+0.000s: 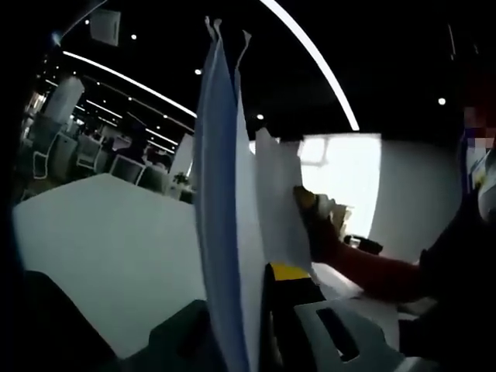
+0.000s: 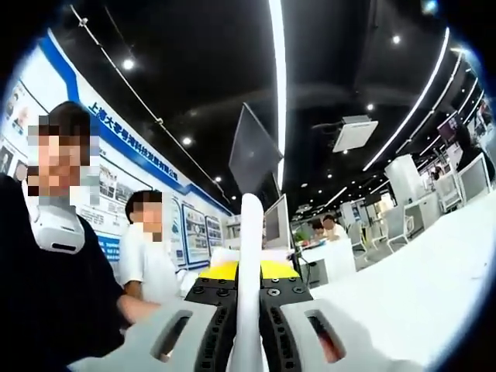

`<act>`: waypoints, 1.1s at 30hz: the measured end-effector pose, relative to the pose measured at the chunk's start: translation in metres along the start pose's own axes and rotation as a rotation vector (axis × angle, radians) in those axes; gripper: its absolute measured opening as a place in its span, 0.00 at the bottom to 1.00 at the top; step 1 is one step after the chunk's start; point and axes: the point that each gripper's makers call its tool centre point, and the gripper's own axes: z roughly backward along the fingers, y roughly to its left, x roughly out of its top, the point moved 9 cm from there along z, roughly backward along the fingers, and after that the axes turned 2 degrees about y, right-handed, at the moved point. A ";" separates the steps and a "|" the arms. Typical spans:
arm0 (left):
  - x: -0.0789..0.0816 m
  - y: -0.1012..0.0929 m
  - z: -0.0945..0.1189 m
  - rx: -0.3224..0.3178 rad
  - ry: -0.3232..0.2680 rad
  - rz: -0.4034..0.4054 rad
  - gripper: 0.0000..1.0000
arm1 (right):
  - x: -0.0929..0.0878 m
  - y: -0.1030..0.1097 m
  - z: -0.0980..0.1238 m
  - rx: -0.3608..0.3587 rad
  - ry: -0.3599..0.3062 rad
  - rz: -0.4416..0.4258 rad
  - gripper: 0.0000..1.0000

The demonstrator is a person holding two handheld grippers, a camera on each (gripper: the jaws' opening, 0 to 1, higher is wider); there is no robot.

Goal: Organize the stack of printing papers by aligning and flattening the scattered papers on the table

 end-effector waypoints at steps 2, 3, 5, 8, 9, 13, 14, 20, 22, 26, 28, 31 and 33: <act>0.000 0.000 0.000 -0.001 -0.004 0.007 0.07 | -0.002 0.000 -0.001 -0.001 0.017 0.001 0.04; 0.001 -0.001 0.000 -0.002 -0.008 0.016 0.07 | -0.003 0.000 -0.002 -0.001 0.024 0.002 0.04; 0.001 0.000 0.001 -0.004 -0.013 0.027 0.07 | -0.004 0.000 -0.002 -0.003 0.031 0.003 0.04; 0.001 -0.001 0.001 -0.005 -0.016 0.034 0.07 | -0.005 -0.002 -0.002 -0.004 0.037 0.001 0.04; 0.001 -0.001 0.001 -0.006 -0.015 0.034 0.07 | -0.006 -0.002 -0.002 -0.004 0.041 0.003 0.04; 0.001 -0.003 0.000 -0.015 -0.015 0.045 0.07 | -0.006 -0.003 -0.002 -0.006 0.048 0.006 0.04; 0.001 -0.003 0.000 -0.017 -0.015 0.049 0.07 | -0.006 -0.003 -0.002 -0.007 0.049 0.006 0.04; 0.001 -0.006 -0.001 -0.028 -0.016 0.061 0.08 | -0.006 -0.005 -0.003 -0.017 0.059 0.013 0.04; 0.001 -0.006 -0.001 -0.033 -0.016 0.059 0.09 | -0.007 -0.006 -0.004 -0.021 0.062 0.014 0.04; 0.002 -0.010 -0.002 -0.060 -0.021 0.073 0.13 | -0.008 -0.005 -0.007 -0.033 0.068 0.016 0.04; 0.002 -0.010 -0.002 -0.058 -0.021 0.074 0.13 | -0.008 -0.006 -0.008 -0.038 0.070 0.016 0.04; 0.002 -0.010 -0.002 -0.060 -0.020 0.075 0.13 | -0.008 -0.005 -0.012 -0.044 0.074 0.018 0.04; 0.002 -0.011 -0.002 -0.062 -0.020 0.077 0.13 | -0.009 -0.005 -0.013 -0.046 0.077 0.019 0.04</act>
